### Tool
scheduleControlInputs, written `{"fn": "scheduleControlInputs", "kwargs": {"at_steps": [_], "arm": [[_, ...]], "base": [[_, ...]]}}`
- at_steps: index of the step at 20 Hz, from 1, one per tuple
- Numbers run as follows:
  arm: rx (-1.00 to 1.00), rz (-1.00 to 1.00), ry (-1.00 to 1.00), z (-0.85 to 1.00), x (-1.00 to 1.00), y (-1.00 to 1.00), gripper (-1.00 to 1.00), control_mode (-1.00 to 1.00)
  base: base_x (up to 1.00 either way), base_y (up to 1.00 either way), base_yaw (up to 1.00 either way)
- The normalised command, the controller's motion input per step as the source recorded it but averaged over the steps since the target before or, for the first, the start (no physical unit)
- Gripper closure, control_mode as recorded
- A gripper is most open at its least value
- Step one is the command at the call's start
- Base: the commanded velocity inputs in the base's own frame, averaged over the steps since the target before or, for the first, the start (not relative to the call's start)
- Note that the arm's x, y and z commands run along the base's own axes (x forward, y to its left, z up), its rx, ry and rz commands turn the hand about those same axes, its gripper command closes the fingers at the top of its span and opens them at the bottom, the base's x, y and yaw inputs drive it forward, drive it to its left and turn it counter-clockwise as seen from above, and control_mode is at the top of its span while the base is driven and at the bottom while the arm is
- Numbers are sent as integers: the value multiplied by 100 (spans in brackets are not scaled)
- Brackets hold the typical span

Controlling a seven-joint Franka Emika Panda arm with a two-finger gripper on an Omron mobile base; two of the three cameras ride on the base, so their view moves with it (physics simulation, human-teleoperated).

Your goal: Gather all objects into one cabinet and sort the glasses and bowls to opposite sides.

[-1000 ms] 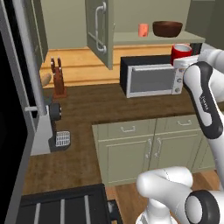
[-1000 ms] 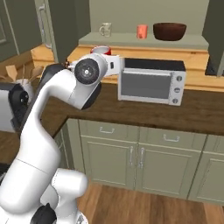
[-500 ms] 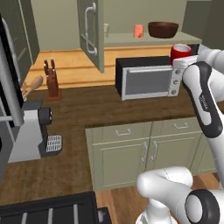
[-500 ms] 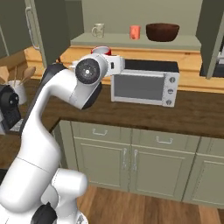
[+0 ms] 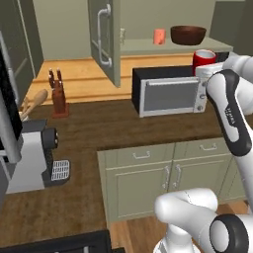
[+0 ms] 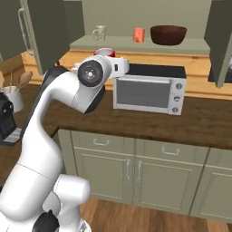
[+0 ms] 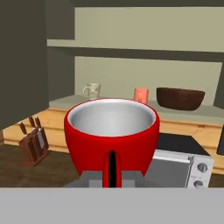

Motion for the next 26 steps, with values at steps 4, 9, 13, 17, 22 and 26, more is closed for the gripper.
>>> {"fn": "scheduleControlInputs", "kwargs": {"at_steps": [4, 9, 13, 17, 22, 26], "arm": [[0, 0, 0, 0, 0, 0, 100, 100], [0, 0, 0, 0, 0, 0, 100, 100], [0, 0, 0, 0, 0, 0, 100, 100], [0, 0, 0, 0, 0, 0, 100, 100], [0, 0, 0, 0, 0, 0, 100, 100], [0, 0, 0, 0, 0, 0, 100, 100]], "base": [[80, 14, 0], [87, 19, 0], [78, 21, 0], [69, 22, 0], [32, 14, 0], [18, 3, 0]]}}
